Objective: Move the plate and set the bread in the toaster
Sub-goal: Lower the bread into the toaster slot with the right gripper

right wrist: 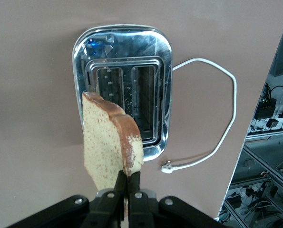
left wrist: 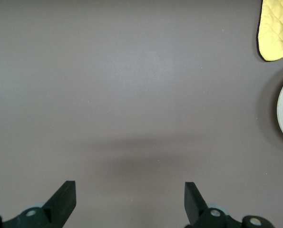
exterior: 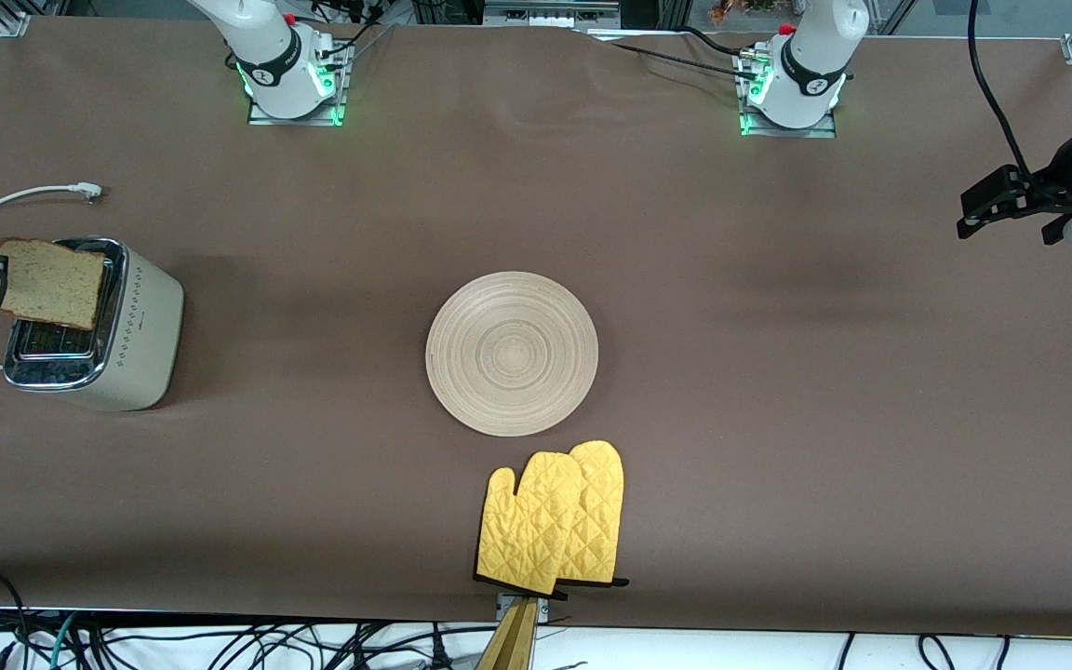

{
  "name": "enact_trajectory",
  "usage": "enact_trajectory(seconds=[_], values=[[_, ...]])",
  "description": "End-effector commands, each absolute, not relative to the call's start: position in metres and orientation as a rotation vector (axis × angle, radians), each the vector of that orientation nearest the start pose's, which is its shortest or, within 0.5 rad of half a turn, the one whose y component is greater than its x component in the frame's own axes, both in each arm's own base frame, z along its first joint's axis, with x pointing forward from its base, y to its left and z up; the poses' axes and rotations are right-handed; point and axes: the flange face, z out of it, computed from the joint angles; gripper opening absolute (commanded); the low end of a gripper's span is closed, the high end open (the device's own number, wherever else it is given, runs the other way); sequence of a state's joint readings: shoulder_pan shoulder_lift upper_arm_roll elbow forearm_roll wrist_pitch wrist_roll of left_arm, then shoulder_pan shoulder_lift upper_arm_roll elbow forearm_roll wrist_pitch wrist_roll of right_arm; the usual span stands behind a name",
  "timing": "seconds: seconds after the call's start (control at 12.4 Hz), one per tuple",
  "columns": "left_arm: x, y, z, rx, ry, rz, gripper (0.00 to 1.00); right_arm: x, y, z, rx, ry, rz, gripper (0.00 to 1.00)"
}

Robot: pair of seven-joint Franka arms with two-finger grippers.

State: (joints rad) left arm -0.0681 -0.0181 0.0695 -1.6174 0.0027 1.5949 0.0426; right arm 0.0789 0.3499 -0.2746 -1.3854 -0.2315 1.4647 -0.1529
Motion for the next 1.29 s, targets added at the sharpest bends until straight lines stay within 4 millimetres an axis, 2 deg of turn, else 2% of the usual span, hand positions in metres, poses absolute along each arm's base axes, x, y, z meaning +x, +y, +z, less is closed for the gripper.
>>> enact_trajectory(seconds=[0.0,0.4,0.73,0.81,1.21], values=[[0.553,-0.001,0.620,-3.140,0.053,0.010,1.00,0.625,-0.127,0.499,-3.395,0.042,0.526,0.00],[0.554,-0.001,0.620,-3.140,0.053,0.007,1.00,0.635,-0.127,0.479,-3.404,0.023,0.532,0.00],[0.554,-0.002,0.620,-3.141,0.055,0.005,1.00,0.631,-0.132,0.488,-3.399,-0.024,0.538,0.00],[0.554,-0.002,0.620,-3.141,0.055,0.007,1.00,0.629,-0.140,0.490,-3.399,-0.024,0.543,0.00],[0.554,-0.002,0.620,-3.142,0.053,0.005,1.00,0.627,-0.146,0.490,-3.405,-0.025,0.555,0.00]])
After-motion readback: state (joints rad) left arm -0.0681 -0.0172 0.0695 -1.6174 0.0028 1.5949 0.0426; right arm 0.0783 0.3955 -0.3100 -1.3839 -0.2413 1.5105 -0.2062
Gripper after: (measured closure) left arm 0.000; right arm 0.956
